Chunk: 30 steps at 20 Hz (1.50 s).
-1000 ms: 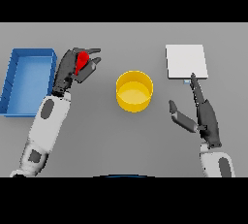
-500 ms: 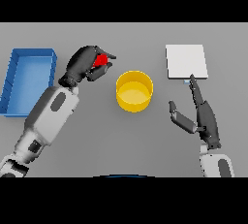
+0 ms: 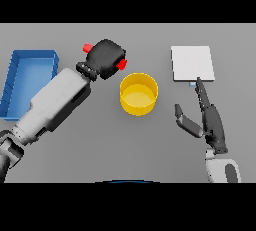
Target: Pick up the red beaker and tilt it to pour out 1 green nut into yellow bowl. Pick up the yellow bowl and place it on the metallic measuring scale.
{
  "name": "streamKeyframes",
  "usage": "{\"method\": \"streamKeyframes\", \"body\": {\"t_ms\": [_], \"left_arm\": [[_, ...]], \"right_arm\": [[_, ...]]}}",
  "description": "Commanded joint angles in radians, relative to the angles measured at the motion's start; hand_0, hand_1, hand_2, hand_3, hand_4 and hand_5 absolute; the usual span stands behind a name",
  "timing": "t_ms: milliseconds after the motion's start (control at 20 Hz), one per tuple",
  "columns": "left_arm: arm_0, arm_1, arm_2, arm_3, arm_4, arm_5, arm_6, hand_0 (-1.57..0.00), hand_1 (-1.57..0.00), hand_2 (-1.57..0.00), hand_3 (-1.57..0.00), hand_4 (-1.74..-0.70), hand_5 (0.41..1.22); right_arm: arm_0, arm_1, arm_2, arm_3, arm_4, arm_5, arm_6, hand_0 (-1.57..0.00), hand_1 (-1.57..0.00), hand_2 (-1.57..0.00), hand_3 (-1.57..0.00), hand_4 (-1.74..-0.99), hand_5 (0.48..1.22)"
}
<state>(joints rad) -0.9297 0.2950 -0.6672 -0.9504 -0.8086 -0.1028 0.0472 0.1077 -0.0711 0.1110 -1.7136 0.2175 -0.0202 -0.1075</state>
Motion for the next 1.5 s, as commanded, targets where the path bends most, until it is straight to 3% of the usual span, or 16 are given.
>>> {"method": "streamKeyframes", "body": {"t_ms": [0, 300, 550, 800, 1450], "left_arm": [[-0.022, 0.0, -0.035, 0.025, -0.027, -0.02, -0.014, -1.57, -1.57, -1.57, -1.57, -1.61, 1.206], [-0.157, -0.028, -0.188, 0.106, -0.103, -0.144, -0.04, -1.57, -1.57, -1.57, -1.57, -1.7, 1.217], [-0.24, -0.04, -0.319, 0.146, -0.174, -0.209, -0.05, -1.57, -1.57, -1.57, -1.57, -1.73, 1.22], [-0.302, -0.047, -0.442, 0.196, -0.24, -0.18, -0.116, -1.57, -1.57, -1.57, -1.57, -1.74, 1.221], [-0.454, -0.113, -0.693, 0.253, -0.365, -0.172, -0.135, -1.57, -1.57, -1.57, -1.57, -1.72, 1.221]], "right_arm": [[0.004, 0.0, -0.001, 0.0, -0.003, 0.001, -0.002, 0.0, 0.0, 0.0, 0.0, -1.258, 0.697], [-0.013, 0.01, -0.01, 0.008, -0.004, -0.015, 0.013, 0.0, 0.0, 0.0, 0.0, -1.209, 0.654], [0.001, 0.011, 0.001, 0.018, 0.024, -0.027, -0.02, 0.0, 0.0, 0.0, 0.0, -1.191, 0.649], [0.0, 0.017, -0.005, 0.005, 0.017, -0.035, -0.008, 0.0, 0.0, 0.0, 0.0, -1.179, 0.627], [-0.002, 0.014, 0.005, -0.001, 0.05, -0.05, 0.007, 0.0, 0.0, 0.0, 0.0, -1.151, 0.634]]}}
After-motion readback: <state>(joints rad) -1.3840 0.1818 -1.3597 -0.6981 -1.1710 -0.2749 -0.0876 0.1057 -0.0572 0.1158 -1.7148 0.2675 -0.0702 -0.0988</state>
